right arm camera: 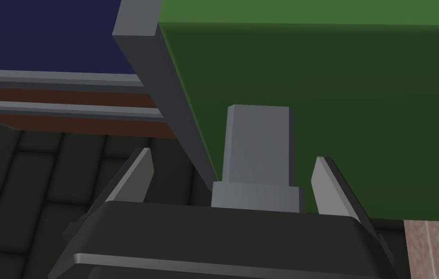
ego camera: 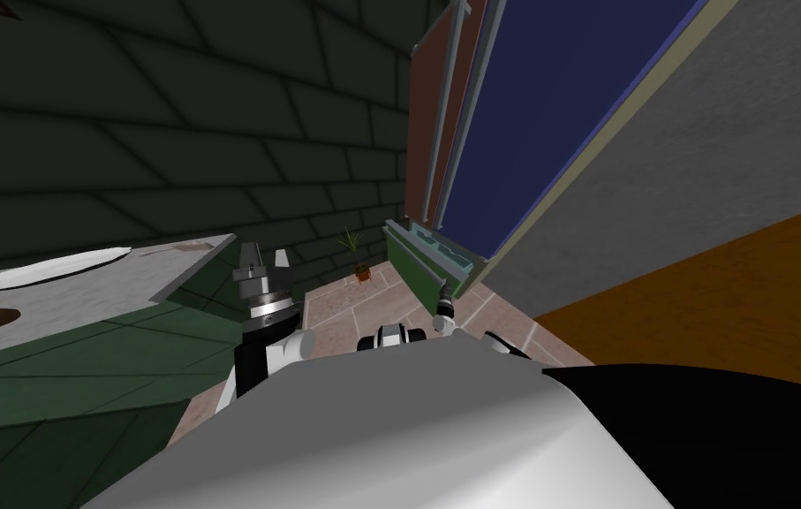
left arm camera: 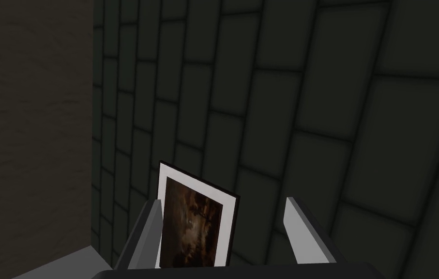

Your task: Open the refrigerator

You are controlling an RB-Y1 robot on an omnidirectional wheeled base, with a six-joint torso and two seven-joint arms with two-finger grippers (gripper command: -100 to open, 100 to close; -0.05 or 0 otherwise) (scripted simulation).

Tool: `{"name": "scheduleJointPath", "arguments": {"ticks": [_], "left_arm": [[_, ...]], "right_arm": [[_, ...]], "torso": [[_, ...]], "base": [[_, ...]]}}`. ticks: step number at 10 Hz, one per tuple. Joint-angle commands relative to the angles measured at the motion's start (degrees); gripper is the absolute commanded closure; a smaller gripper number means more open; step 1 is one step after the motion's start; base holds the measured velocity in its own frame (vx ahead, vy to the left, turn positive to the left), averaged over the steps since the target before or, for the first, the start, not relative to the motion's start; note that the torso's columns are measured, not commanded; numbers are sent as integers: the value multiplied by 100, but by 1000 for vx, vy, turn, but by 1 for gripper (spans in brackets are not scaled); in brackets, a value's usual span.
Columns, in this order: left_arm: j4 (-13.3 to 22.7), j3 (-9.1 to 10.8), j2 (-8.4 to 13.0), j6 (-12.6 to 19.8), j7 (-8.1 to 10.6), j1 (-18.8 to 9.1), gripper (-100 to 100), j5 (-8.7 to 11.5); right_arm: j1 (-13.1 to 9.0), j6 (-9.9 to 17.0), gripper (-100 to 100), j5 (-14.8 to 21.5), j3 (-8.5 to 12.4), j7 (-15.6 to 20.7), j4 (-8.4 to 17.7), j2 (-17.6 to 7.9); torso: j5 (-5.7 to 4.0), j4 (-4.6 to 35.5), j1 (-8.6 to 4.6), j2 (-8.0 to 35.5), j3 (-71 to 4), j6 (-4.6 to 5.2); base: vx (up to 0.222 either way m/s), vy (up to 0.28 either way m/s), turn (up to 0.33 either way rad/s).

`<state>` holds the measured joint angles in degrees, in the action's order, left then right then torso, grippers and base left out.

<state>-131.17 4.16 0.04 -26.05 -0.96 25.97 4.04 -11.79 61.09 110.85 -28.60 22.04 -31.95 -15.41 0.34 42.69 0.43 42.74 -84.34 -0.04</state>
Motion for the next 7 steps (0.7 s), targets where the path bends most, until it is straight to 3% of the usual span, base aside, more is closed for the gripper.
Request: {"name": "scheduleJointPath", "arguments": {"ticks": [1,2,7], "left_arm": [[0,0,0,0,0,0,0,0],[0,0,0,0,0,1,0,0],[0,1,0,0,0,1,0,0]], "right_arm": [[-200,-149,-100,-69,9,-11,131,-50],[-216,-205,0,-78,5,-20,158,-44],[-168,-281,0,-84,-19,-19,183,2]], "torso": [[13,16,7,10,6,1],[9,4,0,3,0,16],[-20,-25,-32,-25,-13,10]], "base": [[-44,18,22],[-1,6,19],[0,1,2]]}}
